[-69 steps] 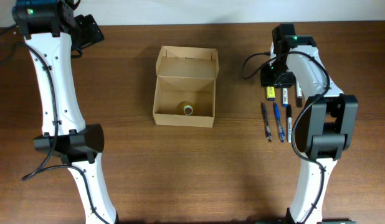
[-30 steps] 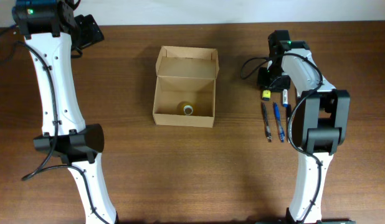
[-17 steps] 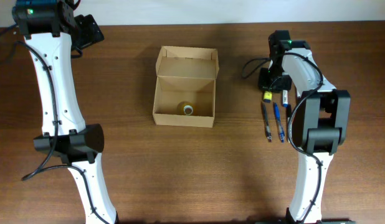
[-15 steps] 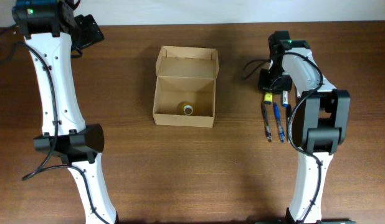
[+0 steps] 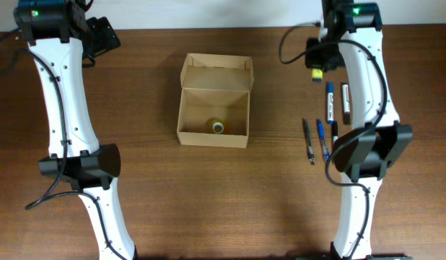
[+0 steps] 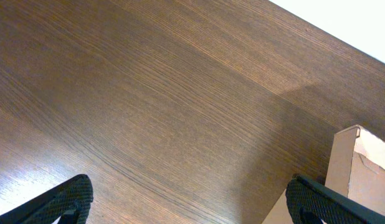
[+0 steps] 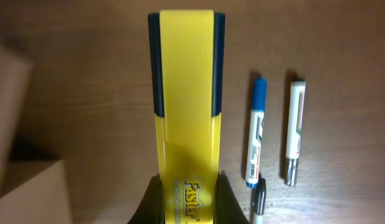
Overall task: Pack container
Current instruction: 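Lower the yellow highlighter into the box and release it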
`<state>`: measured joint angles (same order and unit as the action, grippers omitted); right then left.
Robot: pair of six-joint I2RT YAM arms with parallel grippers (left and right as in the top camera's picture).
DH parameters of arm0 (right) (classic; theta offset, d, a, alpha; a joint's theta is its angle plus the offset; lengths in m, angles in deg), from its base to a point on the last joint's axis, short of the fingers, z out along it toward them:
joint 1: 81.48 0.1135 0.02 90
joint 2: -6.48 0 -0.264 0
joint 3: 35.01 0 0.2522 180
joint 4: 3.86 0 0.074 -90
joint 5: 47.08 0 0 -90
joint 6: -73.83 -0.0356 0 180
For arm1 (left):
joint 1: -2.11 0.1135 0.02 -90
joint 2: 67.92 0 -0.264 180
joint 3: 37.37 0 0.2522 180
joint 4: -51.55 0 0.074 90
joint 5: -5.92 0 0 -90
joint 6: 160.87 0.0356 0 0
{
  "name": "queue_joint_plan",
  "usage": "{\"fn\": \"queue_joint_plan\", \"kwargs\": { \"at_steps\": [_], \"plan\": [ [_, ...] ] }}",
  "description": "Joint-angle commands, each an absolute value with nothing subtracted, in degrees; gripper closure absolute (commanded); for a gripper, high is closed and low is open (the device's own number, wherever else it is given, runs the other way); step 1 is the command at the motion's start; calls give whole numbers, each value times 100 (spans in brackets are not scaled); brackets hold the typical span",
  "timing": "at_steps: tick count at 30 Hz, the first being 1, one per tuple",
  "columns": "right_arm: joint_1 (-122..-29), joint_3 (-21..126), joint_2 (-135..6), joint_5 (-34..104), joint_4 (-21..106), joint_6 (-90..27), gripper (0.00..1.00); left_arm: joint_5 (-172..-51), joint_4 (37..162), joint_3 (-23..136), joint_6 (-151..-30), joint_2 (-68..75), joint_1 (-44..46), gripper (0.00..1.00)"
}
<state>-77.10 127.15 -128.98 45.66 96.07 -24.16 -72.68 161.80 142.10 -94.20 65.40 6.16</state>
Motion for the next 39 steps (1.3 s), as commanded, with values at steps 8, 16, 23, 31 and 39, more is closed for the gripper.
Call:
{"fn": "queue_joint_plan", "kwargs": {
  "at_steps": [8,16,23,31,39],
  "plan": [
    [-5979,14494,-12618,4000,10390,334,96,-7246,16197,14278,-9389,6559,636,0],
    [-4969,13854,-12668,3535,10545,2631,96,-7246,16197,14278,-9389,6559,636,0],
    [-4661,12505,-12730,3600,10045,3857,96,-7246,16197,14278,-9389,6559,636,0],
    [-4692,11034,-12736,3605,8748,3868,96,-7246,16197,14278,-9389,6559,636,0],
    [-4897,10088,-12758,3541,7863,3861,96,-7246,16197,14278,-9389,6559,636,0]
  ]
}}
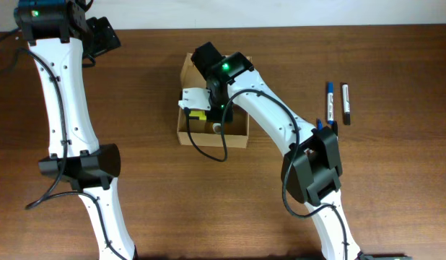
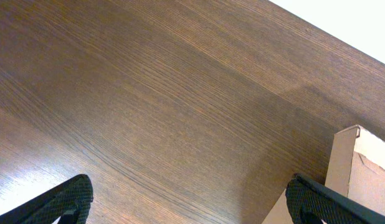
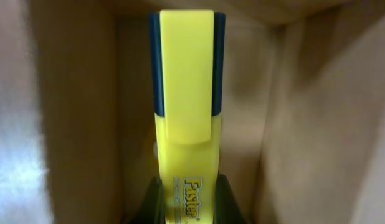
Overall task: Pack container
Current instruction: 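Lower the yellow highlighter into the box and release it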
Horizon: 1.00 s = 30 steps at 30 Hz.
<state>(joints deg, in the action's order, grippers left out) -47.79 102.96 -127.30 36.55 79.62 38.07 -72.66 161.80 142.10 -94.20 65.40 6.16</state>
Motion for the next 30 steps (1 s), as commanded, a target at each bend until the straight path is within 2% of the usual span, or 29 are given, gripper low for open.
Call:
{"fn": "queue_joint_plan", "kwargs": {
  "at_steps": [1,10,16,18,19,20,22,24,30],
  "plan": [
    [-4919,10031,-12786,3530,7826,3846,96,-7246,16197,14278,-9389,6559,636,0],
    [-4943,9885,-12885,3537,7704,3717,96,-7246,16197,14278,-9389,6559,636,0],
    [-5004,9885,-12891,3541,7649,3577,91,-7246,16197,14278,-9389,6559,636,0],
    [-5006,9885,-12891,3539,7649,3562,85,-7246,16197,14278,-9389,6559,636,0],
    [-5006,9885,-12891,3543,7649,3560,76,-7246,16197,14278,-9389,6559,636,0],
    [-5006,9887,-12889,3565,7649,3553,71,-7246,16197,14278,-9389,6559,636,0],
    [-5006,9946,-12889,3694,7653,3413,69,-7246,16197,14278,-9389,6559,636,0],
    [-5006,10092,-12889,3926,7673,3081,56,-7246,16197,14278,-9389,6559,636,0],
    [-5006,10997,-12769,4147,8139,2618,54,-7246,16197,14278,-9389,6559,636,0]
  ]
}}
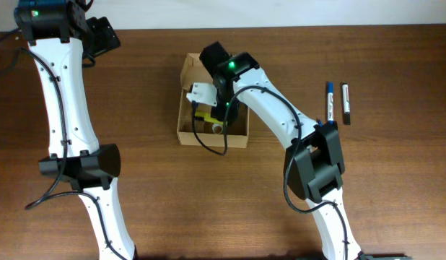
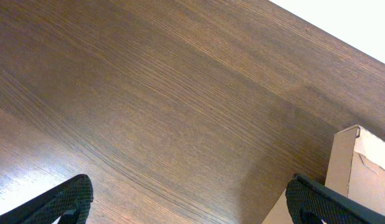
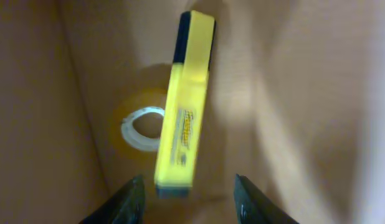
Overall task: Pack container
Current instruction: 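Lower the yellow highlighter into the box and release it, then grasp the blue-capped white marker with the right gripper and lift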
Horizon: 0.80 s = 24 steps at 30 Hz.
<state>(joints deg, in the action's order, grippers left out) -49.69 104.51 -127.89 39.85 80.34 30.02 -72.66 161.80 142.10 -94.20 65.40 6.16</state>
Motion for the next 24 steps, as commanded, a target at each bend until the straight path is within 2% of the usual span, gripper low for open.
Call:
{"fn": "queue_joint_plan", "kwargs": {
  "at_steps": [1,6,11,18,24],
  "plan": [
    [-5006,11194,-12730,4208,8217,2452,55,-7246,16197,14278,-9389,6559,636,0],
    [-5017,12195,-12301,5106,8464,1203,61,-7246,16197,14278,-9389,6559,636,0],
    [-5347,12457,-11394,5585,8462,399,57,-7246,16197,14278,-9389,6559,636,0],
    [-7109,12387,-10760,5517,8567,-805,53,-7246,16197,14278,-9389,6559,636,0],
    [-8580,11480,-11027,4352,8644,-1030,53,-7246,16197,14278,-9389,6559,636,0]
  ]
}}
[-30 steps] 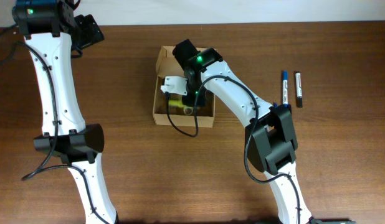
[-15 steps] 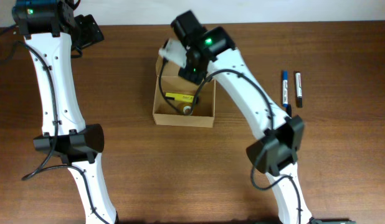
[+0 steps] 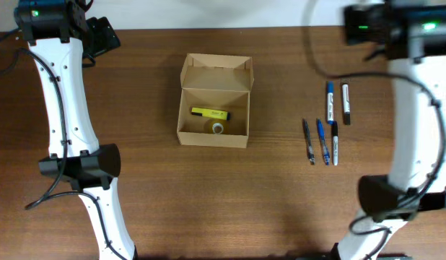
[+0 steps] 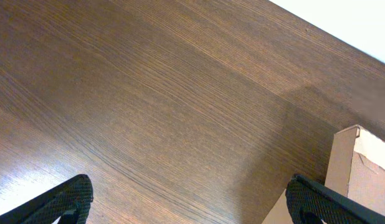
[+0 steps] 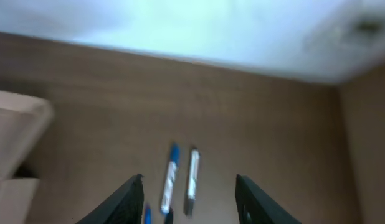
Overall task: Pack container
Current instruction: 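Grasp the blue-capped white marker with the right gripper and lift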
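An open cardboard box (image 3: 213,137) stands mid-table. Inside it lie a yellow highlighter (image 3: 208,113) and a roll of clear tape (image 3: 218,128). To its right on the table lie a blue marker (image 3: 329,97) and a white marker (image 3: 345,101), with three pens (image 3: 322,140) below them. My right gripper (image 5: 189,202) is open and empty, high at the back right; its blurred view shows the blue marker (image 5: 169,177) and the white marker (image 5: 191,180) beneath it. My left gripper (image 4: 188,200) is open and empty at the back left, with the box corner (image 4: 359,168) at its right.
The brown wooden table (image 3: 136,195) ends at a pale wall along the back edge. The box's lid flap (image 3: 216,72) stands open toward the back.
My right gripper has left the box and now hangs open over the markers at the back right. The yellow highlighter lies flat in the box. The left arm has not moved.
My right gripper held the yellow highlighter near the markers at the right. Then it held it down inside the box. After that it was open with the highlighter loose in the box by the tape. Now it is back over the markers, empty.
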`<state>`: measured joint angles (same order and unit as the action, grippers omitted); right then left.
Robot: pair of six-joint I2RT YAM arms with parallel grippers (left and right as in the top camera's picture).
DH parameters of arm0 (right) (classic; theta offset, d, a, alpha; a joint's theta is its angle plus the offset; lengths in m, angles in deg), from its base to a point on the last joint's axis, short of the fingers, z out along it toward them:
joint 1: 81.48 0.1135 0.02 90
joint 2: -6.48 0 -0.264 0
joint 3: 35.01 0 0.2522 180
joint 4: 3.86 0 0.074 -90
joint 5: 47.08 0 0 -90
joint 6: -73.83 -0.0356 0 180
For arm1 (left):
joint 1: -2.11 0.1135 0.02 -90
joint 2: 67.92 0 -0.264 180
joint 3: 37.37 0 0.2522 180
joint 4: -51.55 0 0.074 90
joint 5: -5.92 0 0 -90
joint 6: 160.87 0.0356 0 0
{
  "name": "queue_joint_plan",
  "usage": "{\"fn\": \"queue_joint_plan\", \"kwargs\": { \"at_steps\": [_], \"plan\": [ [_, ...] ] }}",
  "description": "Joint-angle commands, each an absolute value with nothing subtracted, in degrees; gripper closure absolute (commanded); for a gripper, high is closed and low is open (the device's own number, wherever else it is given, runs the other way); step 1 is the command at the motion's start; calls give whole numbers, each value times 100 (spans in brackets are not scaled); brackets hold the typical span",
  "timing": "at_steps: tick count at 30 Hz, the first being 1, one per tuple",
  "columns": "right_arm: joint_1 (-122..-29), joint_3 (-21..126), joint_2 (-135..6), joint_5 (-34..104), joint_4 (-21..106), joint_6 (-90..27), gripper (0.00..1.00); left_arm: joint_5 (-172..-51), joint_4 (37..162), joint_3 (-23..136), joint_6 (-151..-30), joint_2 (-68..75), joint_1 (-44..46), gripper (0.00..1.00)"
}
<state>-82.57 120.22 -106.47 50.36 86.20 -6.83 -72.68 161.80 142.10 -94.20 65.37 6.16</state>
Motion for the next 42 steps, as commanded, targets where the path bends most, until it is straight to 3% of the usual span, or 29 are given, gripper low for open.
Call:
{"fn": "queue_joint_plan", "kwargs": {
  "at_steps": [1,11,23,42],
  "plan": [
    [-8696,11242,-11084,4276,8578,-1030,53,-7246,16197,14278,-9389,6559,636,0],
    [-8897,9480,-11858,4048,7579,-1074,51,-7246,16197,14278,-9389,6559,636,0],
    [-8893,9402,-12887,3849,7610,-1338,55,-7246,16197,14278,-9389,6559,636,0],
    [-8901,9330,-13283,4145,7391,-2141,63,-7246,16197,14278,-9389,6559,636,0]
  ]
}}
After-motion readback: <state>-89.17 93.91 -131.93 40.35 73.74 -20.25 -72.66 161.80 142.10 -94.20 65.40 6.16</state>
